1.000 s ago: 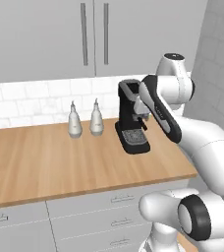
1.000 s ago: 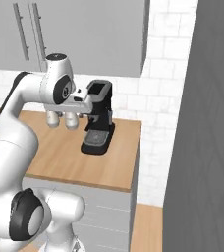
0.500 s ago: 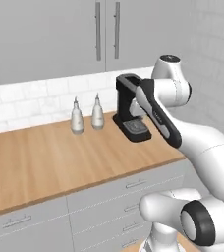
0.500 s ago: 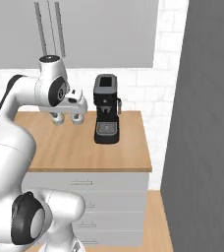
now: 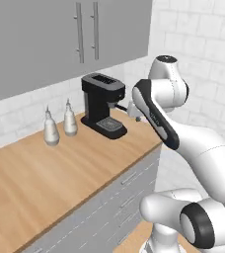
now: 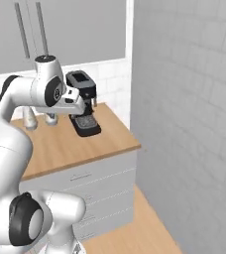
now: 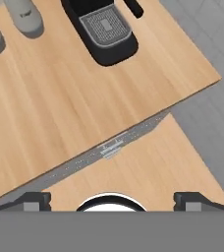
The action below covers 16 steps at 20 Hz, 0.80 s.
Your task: Take a straw from the drawer in front and place it inside the glass cup on the dining counter.
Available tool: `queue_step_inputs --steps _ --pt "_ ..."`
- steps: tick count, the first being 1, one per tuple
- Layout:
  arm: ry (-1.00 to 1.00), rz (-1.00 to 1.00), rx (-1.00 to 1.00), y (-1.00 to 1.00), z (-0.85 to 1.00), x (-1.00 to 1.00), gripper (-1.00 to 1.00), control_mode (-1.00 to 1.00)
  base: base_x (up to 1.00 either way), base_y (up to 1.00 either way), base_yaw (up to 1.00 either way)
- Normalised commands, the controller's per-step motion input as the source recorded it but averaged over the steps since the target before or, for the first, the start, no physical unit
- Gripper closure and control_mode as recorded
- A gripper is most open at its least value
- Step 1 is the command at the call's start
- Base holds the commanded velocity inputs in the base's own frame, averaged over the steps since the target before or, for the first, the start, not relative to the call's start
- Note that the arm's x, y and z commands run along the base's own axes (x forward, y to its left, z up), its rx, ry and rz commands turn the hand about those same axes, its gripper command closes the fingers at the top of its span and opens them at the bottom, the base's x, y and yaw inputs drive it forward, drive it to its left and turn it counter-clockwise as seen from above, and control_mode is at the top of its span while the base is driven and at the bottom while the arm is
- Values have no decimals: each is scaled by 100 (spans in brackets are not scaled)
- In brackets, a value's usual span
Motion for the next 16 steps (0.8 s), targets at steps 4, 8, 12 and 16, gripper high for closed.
queue_step_inputs --steps 4,8,12,16 --pt "0 0 0 0 0 0 -100 100 -11 73 -63" --pt "0 0 0 0 0 0 -100 100 -39 70 -52" --pt "0 0 0 0 0 0 -100 100 -54 58 -40" --pt "0 0 0 0 0 0 -100 100 -35 59 -34"
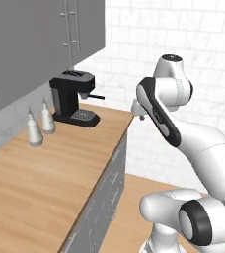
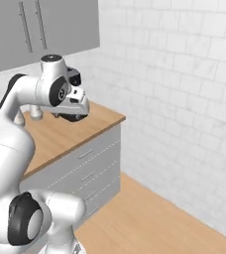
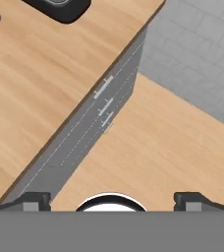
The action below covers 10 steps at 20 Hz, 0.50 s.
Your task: Take a straw from the drawer in front and place it inside the glass cup on the dining counter.
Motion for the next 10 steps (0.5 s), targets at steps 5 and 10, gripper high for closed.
queue_step_inputs --steps 5,10 --pt "0 0 0 0 0 0 -100 100 -29 60 -29" --pt "0 0 0 0 0 0 -100 100 -12 66 -31"
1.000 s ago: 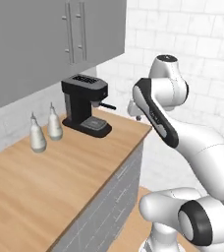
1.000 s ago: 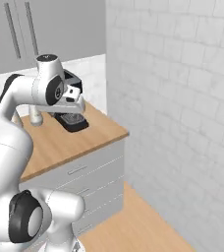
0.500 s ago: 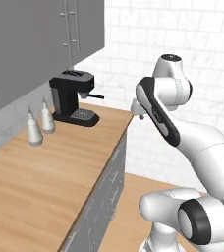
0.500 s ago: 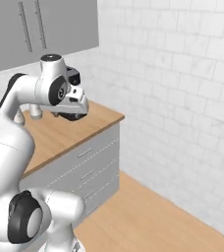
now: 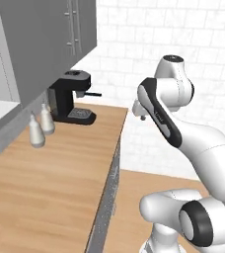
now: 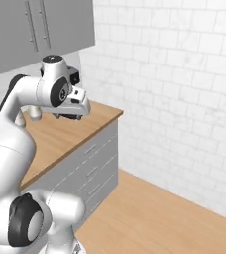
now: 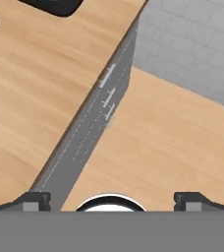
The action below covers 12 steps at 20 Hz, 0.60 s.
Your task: Take a straw from the drawer in front and place it inside the glass cup on the dining counter.
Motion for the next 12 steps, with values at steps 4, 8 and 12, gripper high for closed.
queue_step_inputs --steps 4,8,12 --pt "0 0 0 0 0 0 -100 100 0 80 -31" --pt "0 -5 1 11 0 -2 -100 -100 0 54 -19" --pt "0 -10 23 -12 0 -15 -100 -100 0 0 0"
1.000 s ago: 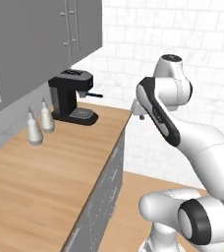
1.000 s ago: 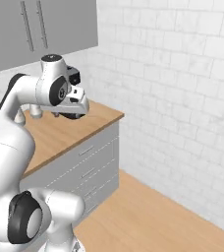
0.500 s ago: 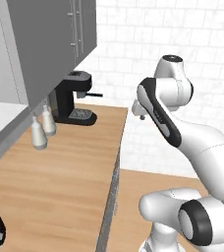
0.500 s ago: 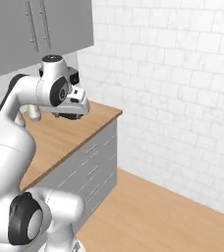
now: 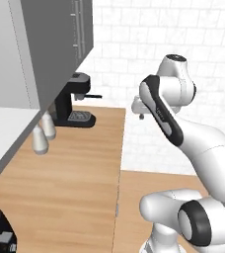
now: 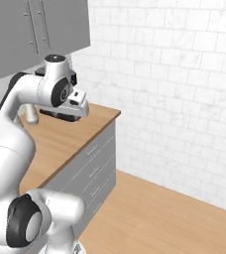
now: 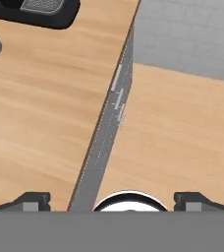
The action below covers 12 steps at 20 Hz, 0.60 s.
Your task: Take a straw from the drawer in front and place it inside the glass cup on the dining counter.
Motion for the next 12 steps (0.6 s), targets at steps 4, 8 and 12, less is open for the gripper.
queue_step_inputs --steps 4,8,12 --pt "0 -1 50 -70 0 -6 -100 -100 0 0 0" --pt "0 0 61 -88 -7 0 -100 -100 0 0 0" --pt "0 0 67 -86 -25 11 -100 -100 0 0 0"
